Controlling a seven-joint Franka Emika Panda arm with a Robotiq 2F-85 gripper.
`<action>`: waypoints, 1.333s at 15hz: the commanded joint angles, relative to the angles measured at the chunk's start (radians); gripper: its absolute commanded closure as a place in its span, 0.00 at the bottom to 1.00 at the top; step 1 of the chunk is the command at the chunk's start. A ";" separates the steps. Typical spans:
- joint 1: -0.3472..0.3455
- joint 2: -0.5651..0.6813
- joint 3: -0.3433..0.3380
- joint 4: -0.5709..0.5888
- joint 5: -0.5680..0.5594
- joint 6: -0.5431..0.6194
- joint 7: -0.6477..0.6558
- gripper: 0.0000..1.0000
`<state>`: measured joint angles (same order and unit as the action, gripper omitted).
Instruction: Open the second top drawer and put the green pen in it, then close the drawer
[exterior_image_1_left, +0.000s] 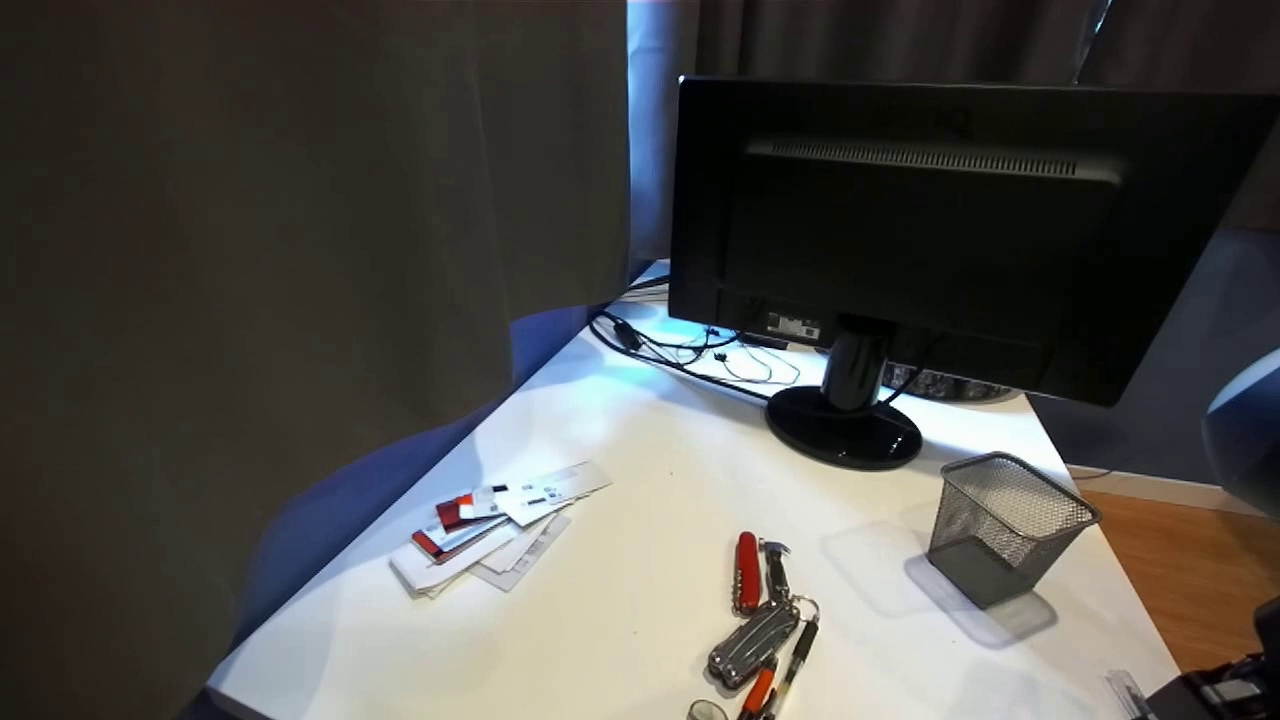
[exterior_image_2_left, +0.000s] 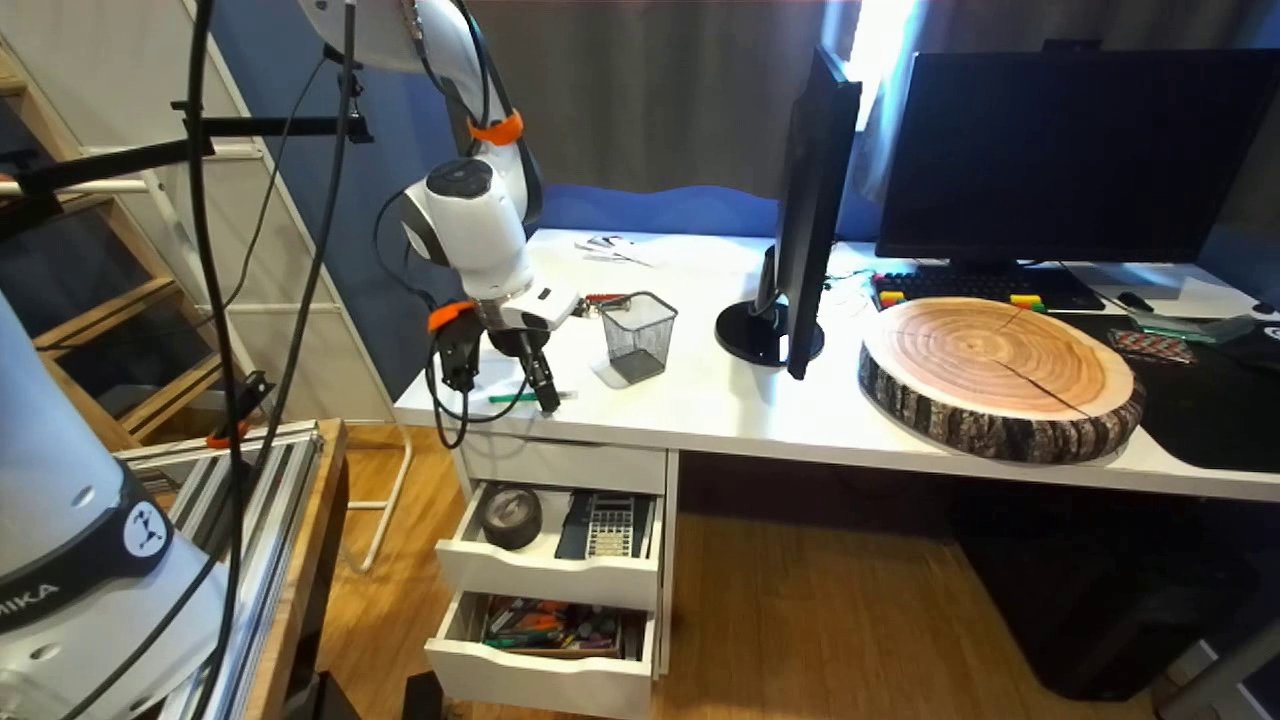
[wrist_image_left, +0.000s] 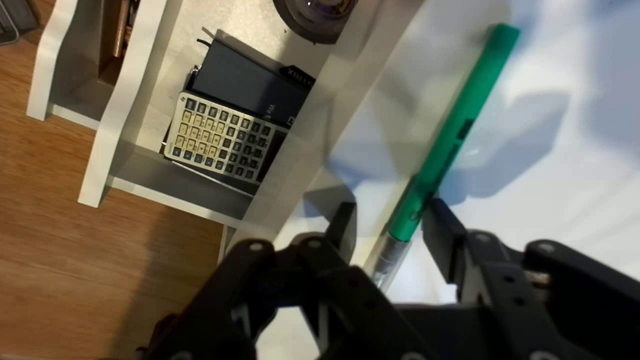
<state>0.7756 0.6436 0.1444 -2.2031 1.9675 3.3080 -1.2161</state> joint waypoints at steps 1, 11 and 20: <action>-0.006 0.022 0.002 0.012 0.002 0.026 0.011 0.89; -0.051 -0.009 -0.005 -0.131 -0.322 0.086 0.491 0.94; -0.182 -0.027 0.015 -0.257 -0.530 -0.023 0.725 0.94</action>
<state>0.6385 0.6364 0.1269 -2.3966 1.5975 3.3356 -0.6668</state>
